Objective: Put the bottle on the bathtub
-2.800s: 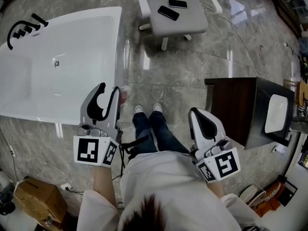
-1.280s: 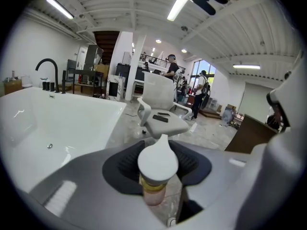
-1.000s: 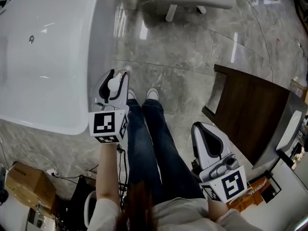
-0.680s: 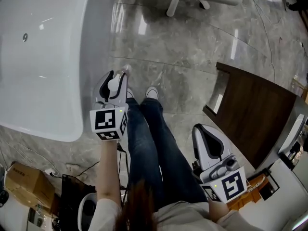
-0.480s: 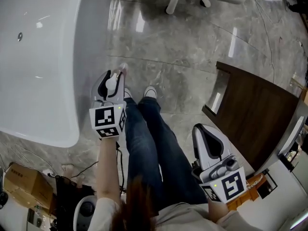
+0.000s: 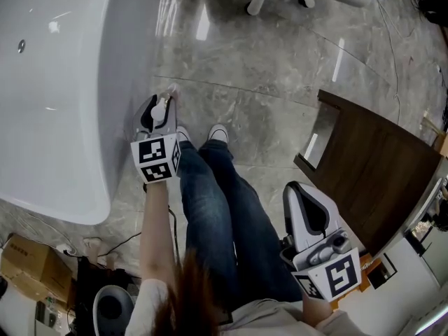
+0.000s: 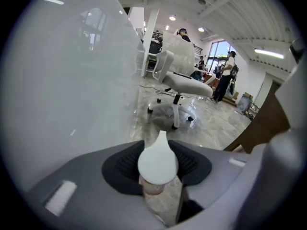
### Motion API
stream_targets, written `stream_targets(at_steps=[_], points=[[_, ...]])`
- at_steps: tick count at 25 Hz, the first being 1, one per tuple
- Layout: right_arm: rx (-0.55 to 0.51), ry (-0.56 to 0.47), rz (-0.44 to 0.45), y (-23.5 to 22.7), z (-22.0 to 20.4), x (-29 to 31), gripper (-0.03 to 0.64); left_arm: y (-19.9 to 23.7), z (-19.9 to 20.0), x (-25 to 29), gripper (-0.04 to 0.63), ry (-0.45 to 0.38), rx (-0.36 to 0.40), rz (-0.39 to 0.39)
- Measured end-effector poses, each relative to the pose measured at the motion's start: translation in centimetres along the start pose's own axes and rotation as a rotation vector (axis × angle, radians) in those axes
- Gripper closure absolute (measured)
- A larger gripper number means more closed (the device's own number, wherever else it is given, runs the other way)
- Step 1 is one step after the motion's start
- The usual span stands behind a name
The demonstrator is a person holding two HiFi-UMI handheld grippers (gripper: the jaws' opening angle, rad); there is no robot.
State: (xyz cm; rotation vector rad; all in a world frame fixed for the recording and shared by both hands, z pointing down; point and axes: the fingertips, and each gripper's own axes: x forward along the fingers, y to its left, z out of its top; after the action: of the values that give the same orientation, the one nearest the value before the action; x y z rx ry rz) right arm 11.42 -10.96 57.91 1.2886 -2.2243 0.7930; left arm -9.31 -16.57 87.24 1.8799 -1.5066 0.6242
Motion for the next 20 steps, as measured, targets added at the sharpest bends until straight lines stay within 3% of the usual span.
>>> stream_targets(at_steps=[10, 16, 20], points=[[0.009, 0.033, -0.018, -0.6, -1.7, 0.4, 0.618, -0.1, -4.0, 4.5, 0.395, 0.086, 0.011, -0.014], [0.012, 0.034, -0.039, -1.5, -1.8, 0.0, 0.618, -0.8, -5.9, 6.5, 0.394, 0.145, 0.082, -0.027], [0.018, 0.038, -0.052, -1.8, -2.0, -0.2, 0.618, -0.6, -6.7, 7.2, 0.394, 0.169, 0.057, -0.022]])
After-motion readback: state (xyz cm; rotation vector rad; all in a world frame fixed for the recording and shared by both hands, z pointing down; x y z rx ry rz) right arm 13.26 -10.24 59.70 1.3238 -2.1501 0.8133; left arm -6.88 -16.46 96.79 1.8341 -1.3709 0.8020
